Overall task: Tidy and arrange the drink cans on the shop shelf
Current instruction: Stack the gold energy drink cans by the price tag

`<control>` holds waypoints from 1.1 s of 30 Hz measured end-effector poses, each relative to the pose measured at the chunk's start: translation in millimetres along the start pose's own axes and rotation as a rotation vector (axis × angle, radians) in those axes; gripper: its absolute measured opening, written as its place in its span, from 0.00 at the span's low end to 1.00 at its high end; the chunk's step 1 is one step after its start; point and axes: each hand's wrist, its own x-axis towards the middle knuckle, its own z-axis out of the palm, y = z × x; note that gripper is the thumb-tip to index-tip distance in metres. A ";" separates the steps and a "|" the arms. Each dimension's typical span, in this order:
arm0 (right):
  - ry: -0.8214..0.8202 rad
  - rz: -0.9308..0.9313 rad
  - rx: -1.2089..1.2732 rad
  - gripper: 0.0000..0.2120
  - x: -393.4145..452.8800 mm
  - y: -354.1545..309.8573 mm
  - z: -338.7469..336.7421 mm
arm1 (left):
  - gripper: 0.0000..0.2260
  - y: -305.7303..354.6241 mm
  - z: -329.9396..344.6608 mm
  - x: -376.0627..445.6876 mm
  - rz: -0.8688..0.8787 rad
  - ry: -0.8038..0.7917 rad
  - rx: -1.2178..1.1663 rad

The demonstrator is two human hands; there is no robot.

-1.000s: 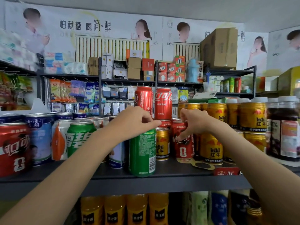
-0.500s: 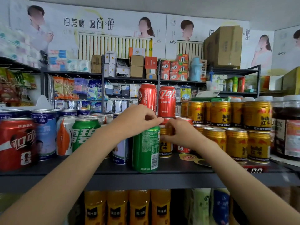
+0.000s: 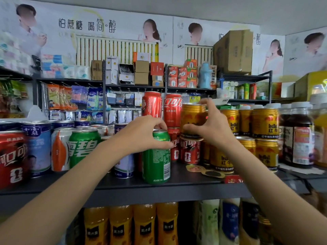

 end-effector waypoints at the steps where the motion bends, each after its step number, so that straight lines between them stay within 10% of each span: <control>1: 0.026 0.019 0.000 0.32 7.9 0.8 -13.2 | 0.23 5.9 1.9 4.6 0.005 0.014 -0.005; 22: -0.152 0.037 -0.926 0.46 64.3 68.7 -7.3 | 0.28 30.3 46.0 64.8 0.023 -0.133 0.163; 33: -0.234 0.014 -0.841 0.30 63.3 70.9 -24.0 | 0.27 29.0 54.4 60.2 0.035 -0.037 0.201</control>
